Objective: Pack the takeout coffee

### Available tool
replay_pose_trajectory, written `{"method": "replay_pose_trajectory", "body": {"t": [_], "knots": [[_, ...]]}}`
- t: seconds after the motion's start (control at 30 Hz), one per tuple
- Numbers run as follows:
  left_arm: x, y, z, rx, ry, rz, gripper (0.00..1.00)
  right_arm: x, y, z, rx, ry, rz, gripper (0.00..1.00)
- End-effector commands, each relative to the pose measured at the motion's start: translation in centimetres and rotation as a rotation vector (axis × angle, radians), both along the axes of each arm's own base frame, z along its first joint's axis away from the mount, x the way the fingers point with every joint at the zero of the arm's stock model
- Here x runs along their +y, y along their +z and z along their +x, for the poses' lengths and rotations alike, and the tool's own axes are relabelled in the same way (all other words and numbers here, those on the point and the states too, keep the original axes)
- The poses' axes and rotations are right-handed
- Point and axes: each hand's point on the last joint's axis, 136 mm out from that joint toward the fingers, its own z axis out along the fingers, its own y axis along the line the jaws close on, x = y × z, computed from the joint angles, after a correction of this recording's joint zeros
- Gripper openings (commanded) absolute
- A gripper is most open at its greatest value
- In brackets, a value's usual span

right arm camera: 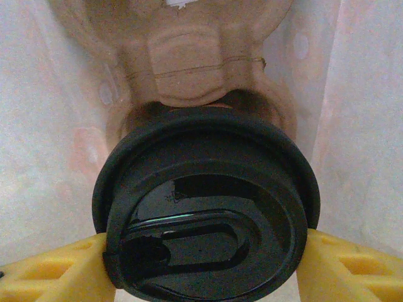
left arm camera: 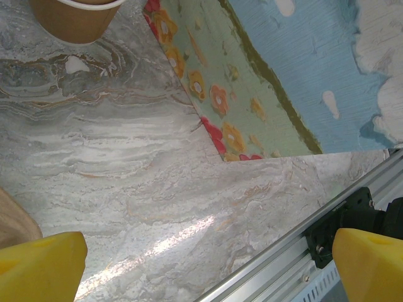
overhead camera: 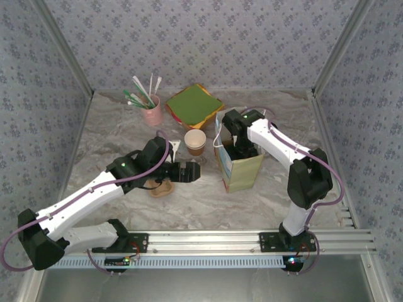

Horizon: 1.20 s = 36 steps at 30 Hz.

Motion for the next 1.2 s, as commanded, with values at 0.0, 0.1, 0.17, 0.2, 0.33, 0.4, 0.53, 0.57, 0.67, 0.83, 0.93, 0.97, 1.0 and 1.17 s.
{"method": "replay_pose_trajectory", "body": {"t": [0.0,0.1,0.17,0.2,0.33,0.4,0.53,0.57,0.67,0.83,0.93,0.97,1.0,1.17], "knots": [[-0.2,1.4,0.0,-0.024,0.002,-0.021,1.0,-0.2,-4.7,-1.5,0.121,0.006,-0.053,0.67],[-0.1,1.3,0.1,-0.025,0.006,-0.019,1.0,-0.2,-5.1,-1.7,0.131,0.01,-0.057,0.67],[-0.1,1.5,0.1,-0.027,0.005,-0.021,1.0,-0.3,-4.8,-1.7,0.127,0.009,-0.058,0.67],[-0.1,1.4,0.1,-0.026,0.005,-0.02,1.0,-0.2,-4.4,-1.6,0.12,0.009,-0.056,0.67],[-0.3,1.7,0.1,-0.03,0.002,-0.029,1.0,-0.2,-3.2,-1.3,0.104,0.007,-0.051,0.67],[-0.4,1.8,0.2,-0.033,-0.001,-0.035,1.0,-0.3,-2.9,-1.2,0.101,0.005,-0.049,0.67],[-1.2,2.5,-0.2,-0.048,-0.042,-0.066,1.0,-0.3,-2.8,-1.2,0.1,0.005,-0.05,0.67],[-1.5,2.8,-0.4,-0.056,-0.055,-0.074,1.0,-0.3,-2.9,-1.2,0.099,0.006,-0.05,0.67],[-1.9,3.2,-0.8,-0.073,-0.078,-0.081,1.0,-0.3,-3.0,-1.1,0.098,0.002,-0.051,0.67],[-1.8,3.0,-0.8,-0.069,-0.073,-0.069,1.0,-0.3,-3.0,-1.1,0.097,0.003,-0.053,0.67],[-1.7,2.9,-0.7,-0.07,-0.07,-0.066,1.0,-0.4,-2.9,-1.1,0.095,0.003,-0.053,0.67],[-1.7,3.0,-0.7,-0.071,-0.068,-0.066,1.0,-0.4,-2.9,-1.1,0.095,0.002,-0.053,0.67],[-1.7,2.9,-0.7,-0.072,-0.066,-0.065,1.0,-0.4,-3.0,-1.2,0.095,0.003,-0.053,0.67],[-1.7,2.9,-0.6,-0.07,-0.064,-0.063,1.0,-0.5,-2.8,-1.2,0.092,0.001,-0.054,0.68]]}}
